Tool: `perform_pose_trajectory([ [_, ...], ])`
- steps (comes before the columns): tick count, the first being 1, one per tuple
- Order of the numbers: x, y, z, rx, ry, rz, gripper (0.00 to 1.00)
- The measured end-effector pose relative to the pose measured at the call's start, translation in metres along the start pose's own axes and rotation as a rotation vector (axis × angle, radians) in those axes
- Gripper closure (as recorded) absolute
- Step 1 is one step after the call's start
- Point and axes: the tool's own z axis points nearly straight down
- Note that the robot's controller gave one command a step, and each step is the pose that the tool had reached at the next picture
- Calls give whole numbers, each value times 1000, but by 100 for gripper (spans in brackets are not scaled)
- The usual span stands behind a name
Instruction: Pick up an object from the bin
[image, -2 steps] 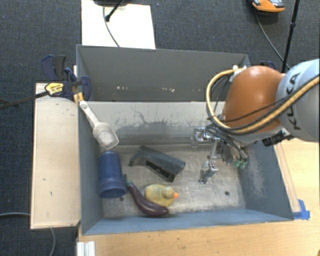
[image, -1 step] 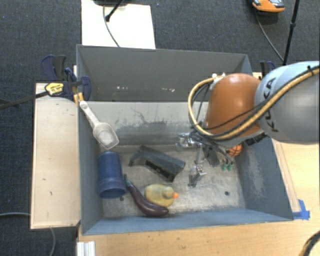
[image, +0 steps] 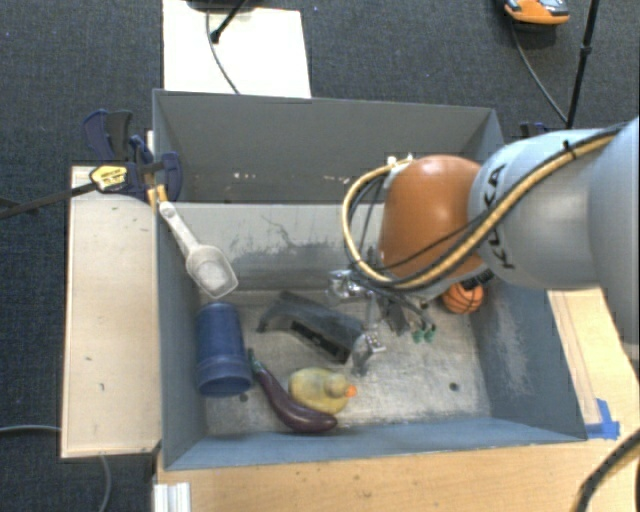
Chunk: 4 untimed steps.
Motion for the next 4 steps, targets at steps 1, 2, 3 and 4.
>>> perform_pose_trajectory([
  [1, -4, 8, 9, -1, 0, 14, 0],
  [2, -4, -5, 5, -3, 2, -71, 0],
  [3, -11, 1, 17, 2, -2, -35, 0],
  [4, -11, 24, 45, 4, -19, 92, 100],
])
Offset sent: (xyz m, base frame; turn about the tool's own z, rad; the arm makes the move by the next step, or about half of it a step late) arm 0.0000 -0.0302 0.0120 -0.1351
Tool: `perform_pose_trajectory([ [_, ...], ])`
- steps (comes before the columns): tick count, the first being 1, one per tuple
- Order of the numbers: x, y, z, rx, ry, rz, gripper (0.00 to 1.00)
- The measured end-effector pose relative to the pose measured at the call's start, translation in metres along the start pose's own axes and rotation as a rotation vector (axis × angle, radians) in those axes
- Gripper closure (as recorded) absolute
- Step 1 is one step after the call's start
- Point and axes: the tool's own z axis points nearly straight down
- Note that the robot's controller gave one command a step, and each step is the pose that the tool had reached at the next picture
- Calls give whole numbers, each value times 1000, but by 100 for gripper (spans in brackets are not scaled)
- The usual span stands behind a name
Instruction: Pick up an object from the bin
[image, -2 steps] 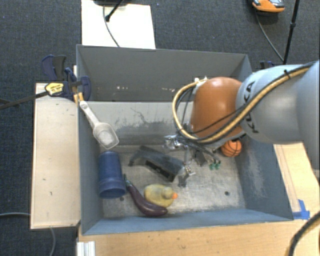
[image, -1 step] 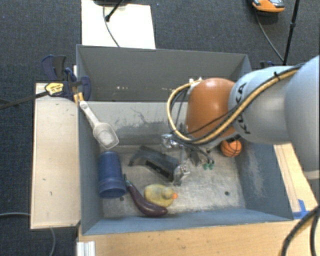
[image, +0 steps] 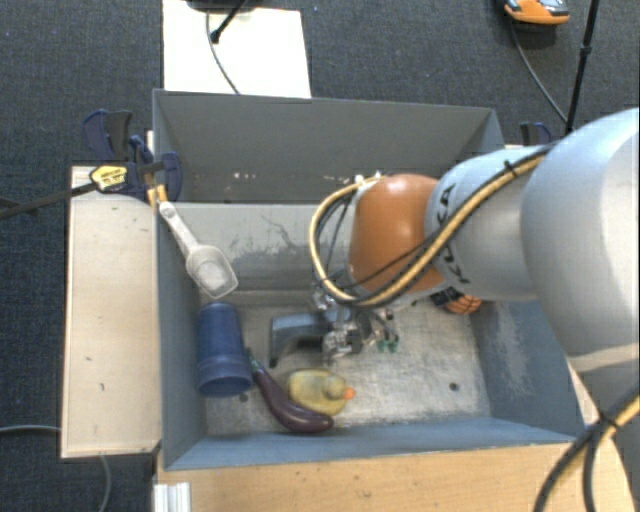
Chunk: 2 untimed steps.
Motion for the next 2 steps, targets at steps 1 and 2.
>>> perform_pose_trajectory([
  [1, 0, 0, 0, 0, 0, 0, 100],
  [2, 0, 13, -154, -3, 19, -33, 100],
])
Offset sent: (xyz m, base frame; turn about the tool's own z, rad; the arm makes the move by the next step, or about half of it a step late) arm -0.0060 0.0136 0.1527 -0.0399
